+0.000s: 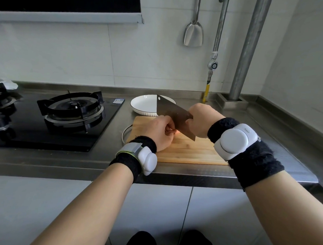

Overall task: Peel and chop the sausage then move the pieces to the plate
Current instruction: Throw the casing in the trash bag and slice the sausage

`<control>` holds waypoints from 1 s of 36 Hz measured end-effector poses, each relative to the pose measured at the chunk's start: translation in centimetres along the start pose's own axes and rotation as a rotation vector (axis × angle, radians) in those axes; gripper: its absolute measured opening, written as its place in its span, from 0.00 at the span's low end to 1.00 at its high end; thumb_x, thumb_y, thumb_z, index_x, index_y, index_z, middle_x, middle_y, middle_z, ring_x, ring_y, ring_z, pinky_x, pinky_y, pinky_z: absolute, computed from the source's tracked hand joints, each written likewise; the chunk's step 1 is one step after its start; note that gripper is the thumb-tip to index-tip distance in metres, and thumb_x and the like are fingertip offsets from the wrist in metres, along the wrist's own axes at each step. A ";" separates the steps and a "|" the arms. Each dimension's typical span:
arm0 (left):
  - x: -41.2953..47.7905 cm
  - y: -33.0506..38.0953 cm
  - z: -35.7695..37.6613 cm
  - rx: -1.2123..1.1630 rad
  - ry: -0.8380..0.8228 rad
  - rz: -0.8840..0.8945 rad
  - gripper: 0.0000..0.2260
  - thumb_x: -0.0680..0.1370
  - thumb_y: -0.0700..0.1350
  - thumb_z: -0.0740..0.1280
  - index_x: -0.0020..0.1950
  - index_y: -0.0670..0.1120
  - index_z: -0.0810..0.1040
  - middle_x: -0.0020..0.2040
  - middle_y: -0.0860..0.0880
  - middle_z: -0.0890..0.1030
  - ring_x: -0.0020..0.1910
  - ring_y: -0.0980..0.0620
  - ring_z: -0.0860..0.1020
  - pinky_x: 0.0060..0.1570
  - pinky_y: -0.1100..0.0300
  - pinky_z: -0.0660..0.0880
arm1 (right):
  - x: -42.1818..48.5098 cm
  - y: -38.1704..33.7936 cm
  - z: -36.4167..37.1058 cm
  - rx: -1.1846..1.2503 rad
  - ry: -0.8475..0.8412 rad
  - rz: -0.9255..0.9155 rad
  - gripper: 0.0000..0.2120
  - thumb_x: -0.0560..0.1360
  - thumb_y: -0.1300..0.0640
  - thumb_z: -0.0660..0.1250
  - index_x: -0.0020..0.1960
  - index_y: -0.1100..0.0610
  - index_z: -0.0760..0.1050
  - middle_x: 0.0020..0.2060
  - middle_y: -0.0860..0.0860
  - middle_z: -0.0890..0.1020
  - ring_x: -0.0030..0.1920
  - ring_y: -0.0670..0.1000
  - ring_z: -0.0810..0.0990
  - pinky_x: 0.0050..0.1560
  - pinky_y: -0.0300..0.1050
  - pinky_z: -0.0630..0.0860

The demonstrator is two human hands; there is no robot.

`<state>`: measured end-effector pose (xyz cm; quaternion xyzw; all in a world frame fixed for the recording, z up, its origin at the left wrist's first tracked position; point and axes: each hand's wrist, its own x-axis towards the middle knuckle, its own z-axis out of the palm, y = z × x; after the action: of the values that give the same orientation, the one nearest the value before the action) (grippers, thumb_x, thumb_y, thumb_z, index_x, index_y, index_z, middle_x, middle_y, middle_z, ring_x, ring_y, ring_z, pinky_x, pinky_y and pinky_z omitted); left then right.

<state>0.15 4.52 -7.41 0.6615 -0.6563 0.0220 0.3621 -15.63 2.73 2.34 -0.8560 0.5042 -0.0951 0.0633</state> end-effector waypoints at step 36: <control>-0.3 0.8 -0.5 0.028 0.022 -0.085 0.05 0.73 0.46 0.69 0.44 0.49 0.74 0.41 0.53 0.75 0.40 0.55 0.73 0.42 0.60 0.73 | 0.3 -0.2 0.6 0.009 -0.080 0.063 0.10 0.79 0.59 0.61 0.55 0.61 0.78 0.44 0.56 0.81 0.45 0.58 0.83 0.48 0.50 0.83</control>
<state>-0.42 5.11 -6.82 0.6934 -0.6234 0.0229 0.3606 -15.16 2.55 1.79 -0.8425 0.5275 -0.0609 0.0901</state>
